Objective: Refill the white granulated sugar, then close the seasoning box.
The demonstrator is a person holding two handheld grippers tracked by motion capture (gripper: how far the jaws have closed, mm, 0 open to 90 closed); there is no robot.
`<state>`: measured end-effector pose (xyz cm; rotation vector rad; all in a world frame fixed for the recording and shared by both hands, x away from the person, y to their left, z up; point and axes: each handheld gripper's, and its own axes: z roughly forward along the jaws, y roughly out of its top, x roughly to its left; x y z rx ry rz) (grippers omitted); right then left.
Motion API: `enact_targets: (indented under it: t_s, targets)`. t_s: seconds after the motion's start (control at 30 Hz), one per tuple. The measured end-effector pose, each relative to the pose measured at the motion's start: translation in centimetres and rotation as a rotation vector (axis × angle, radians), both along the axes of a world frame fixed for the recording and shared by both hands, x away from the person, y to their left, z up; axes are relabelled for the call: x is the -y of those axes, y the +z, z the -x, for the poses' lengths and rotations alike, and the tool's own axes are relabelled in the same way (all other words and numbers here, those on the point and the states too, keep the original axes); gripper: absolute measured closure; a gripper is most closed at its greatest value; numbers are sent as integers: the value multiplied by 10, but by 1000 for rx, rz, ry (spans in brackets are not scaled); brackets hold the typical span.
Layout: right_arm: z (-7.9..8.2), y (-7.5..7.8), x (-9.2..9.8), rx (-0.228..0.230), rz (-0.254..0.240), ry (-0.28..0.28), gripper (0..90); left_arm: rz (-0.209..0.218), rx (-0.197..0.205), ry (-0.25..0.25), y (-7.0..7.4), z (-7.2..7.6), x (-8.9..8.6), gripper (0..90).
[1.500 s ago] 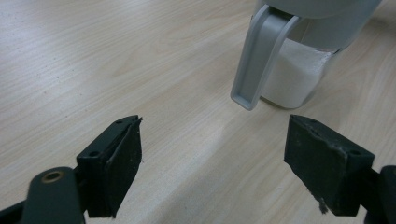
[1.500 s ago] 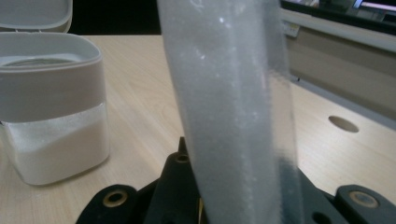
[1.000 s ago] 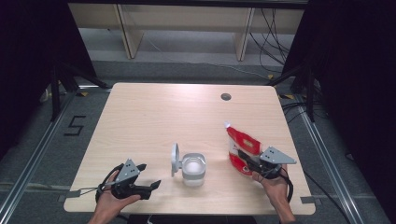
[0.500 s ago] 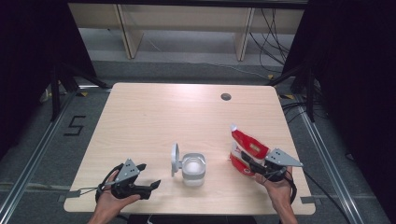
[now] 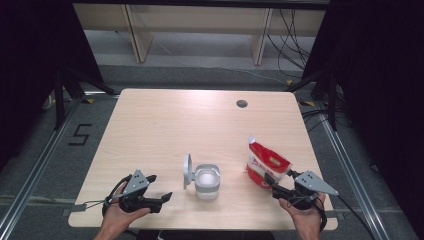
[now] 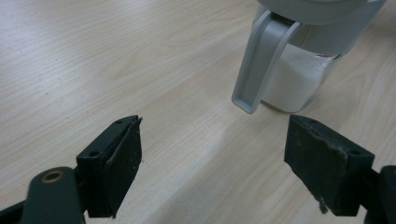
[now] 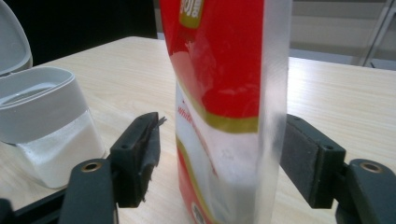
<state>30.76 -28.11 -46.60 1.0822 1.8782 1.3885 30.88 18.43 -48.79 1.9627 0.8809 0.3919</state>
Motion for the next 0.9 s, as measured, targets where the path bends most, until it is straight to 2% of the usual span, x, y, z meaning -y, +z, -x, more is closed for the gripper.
enact_targets:
  t_s: [0.07, 0.1, 0.13, 0.17, 0.2, 0.23, 0.27, 0.3, 0.33, 0.37, 0.43, 0.47, 0.5, 0.53, 0.57, 0.6, 0.63, 0.67, 0.73, 0.77, 0.8, 0.83, 0.87, 0.9]
  targets:
    - [3, 0, -1, -4, -17, 5, 322, -6, 7, -11, 0, -1, 0, 186]
    - [4, -1, -1, 15, -13, -18, 310, -5, 13, -17, 1, -2, 0, 186]
    - [6, -1, 0, -2, -10, 1, 311, 1, 9, -15, 1, -2, 0, 186]
    - [8, 0, -1, -10, -7, -9, 314, -3, 7, -10, 1, -1, 0, 186]
    - [8, 0, -1, 4, -6, -14, 314, -2, 7, -15, 2, -2, 0, 186]
    - [12, 1, 0, -20, 20, -13, 313, 25, -6, -1, 1, -1, 2, 187]
    - [13, -1, -1, -15, 5, 4, 313, 9, 1, -10, 2, -1, 2, 186]
    - [19, -1, -3, -49, -10, -19, 311, 13, 6, -16, 2, -2, 2, 186]
    - [19, -1, -1, -33, 22, 1, 308, 2, 10, -26, 3, -2, 2, 187]
    - [21, -2, 0, -27, 39, -5, 309, 11, -2, -16, 3, -1, 3, 186]
    - [26, -2, 0, -55, 30, -25, 309, 19, 5, -13, 3, 0, 5, 187]
    - [25, -3, 2, -40, 28, -15, 308, 4, 3, -17, 3, 1, 3, 186]
    - [29, -2, 3, -69, 29, -27, 303, 5, 6, -17, 2, 1, 2, 186]
    - [29, -3, 3, -56, 31, -38, 299, 14, 3, -5, 2, 2, 1, 186]
    - [30, -3, 4, -54, 46, -26, 297, 11, 9, -10, 2, 1, 0, 186]
    - [33, -3, 3, -85, 37, -37, 292, 4, 14, -11, 3, 1, -1, 186]
    - [33, -4, 3, -69, 66, -28, 278, 4, 21, -17, 4, 1, -2, 187]
    - [35, -4, 2, -92, 62, -37, 275, 6, 21, -18, 4, 2, -1, 186]
    - [37, -5, 2, -99, 72, -33, 277, 5, 21, -19, 5, 2, -1, 186]
    - [36, -5, 2, -96, 78, -13, 276, 13, 14, -14, 4, 3, 0, 187]
    - [37, -5, 1, -99, 81, -23, 276, -2, 12, -9, 4, 3, -1, 186]
    - [39, -5, 0, -123, 72, -36, 275, 17, 10, -7, 4, 3, 0, 186]
    - [38, -4, 1, -114, 79, -12, 274, 20, 13, -8, 4, 3, 0, 187]
    - [39, -5, -1, -138, 83, -20, 273, 1, 24, -14, 5, 3, -1, 187]
